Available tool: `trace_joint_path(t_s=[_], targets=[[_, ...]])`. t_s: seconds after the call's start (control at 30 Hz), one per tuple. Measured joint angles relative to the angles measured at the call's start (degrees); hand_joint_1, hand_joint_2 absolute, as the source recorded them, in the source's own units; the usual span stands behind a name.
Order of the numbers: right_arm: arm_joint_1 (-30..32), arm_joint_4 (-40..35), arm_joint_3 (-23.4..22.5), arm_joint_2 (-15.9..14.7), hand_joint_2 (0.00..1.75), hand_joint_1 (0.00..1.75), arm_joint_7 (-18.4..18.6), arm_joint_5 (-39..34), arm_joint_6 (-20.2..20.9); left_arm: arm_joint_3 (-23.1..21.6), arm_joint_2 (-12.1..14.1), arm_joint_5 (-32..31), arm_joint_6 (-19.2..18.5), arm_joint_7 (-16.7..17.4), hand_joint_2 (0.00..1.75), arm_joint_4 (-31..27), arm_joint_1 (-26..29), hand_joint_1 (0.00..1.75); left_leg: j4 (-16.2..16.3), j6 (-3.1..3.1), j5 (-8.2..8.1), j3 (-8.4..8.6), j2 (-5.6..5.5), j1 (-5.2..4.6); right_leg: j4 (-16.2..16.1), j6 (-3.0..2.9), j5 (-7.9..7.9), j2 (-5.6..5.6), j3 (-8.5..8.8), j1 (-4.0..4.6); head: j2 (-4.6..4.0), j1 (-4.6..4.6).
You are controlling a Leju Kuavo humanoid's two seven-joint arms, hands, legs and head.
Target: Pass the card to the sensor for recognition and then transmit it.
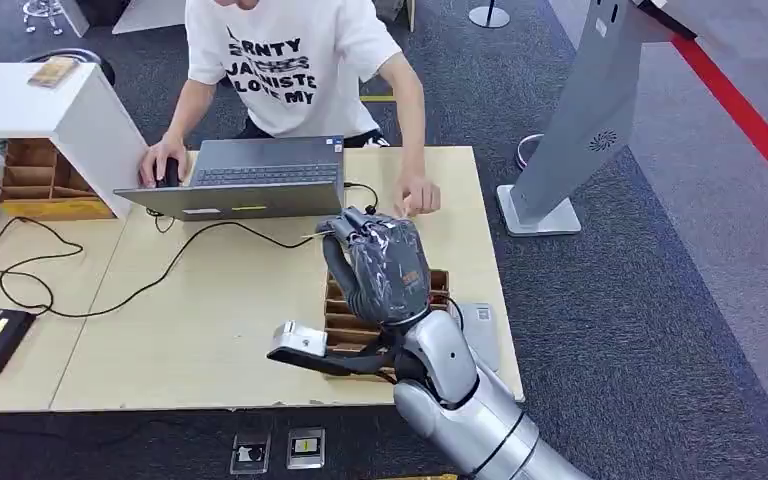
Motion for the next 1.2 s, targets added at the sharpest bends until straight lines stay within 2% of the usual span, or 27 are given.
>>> trace_joint_path(t_s=[0.27,0.5,0.67,1.2], targets=[[0.0,0.0,0.0,0.0,1.75,1.75,-0.2,-3.3,0.0,0.0,0.0,0.2,0.3,0.0,0.0,0.0,0.3,0.0,0.0,0.0,0.0,0.0,0.0,0.0,0.0,0.0,0.0,0.0,0.0,0.0,0.0,0.0],[0.4,-0.5,-0.6,-0.2,1.75,1.75,-1.8,-8.4,-0.1,0.0,0.0,0.8,0.4,0.0,0.0,0.0,0.6,0.0,0.0,0.0,0.0,0.01,0.0,0.0,0.0,0.0,0.0,0.0,-0.01,0.0,0.0,0.0],[1.6,-1.9,-2.8,-0.6,1.75,1.75,-2.3,-10.5,-0.1,0.0,0.0,1.2,0.4,0.0,0.0,0.0,0.8,0.0,0.0,0.0,0.0,0.02,0.0,0.0,0.0,0.0,0.0,0.01,-0.01,0.0,0.0,0.0],[5.8,-6.6,-9.6,-2.6,1.75,1.75,-1.4,-11.0,-0.1,0.0,0.0,1.4,0.4,-0.2,0.0,0.0,1.0,0.0,0.0,0.0,0.0,0.03,0.02,0.0,0.0,0.0,0.0,0.02,-0.01,0.0,0.0,0.0]])
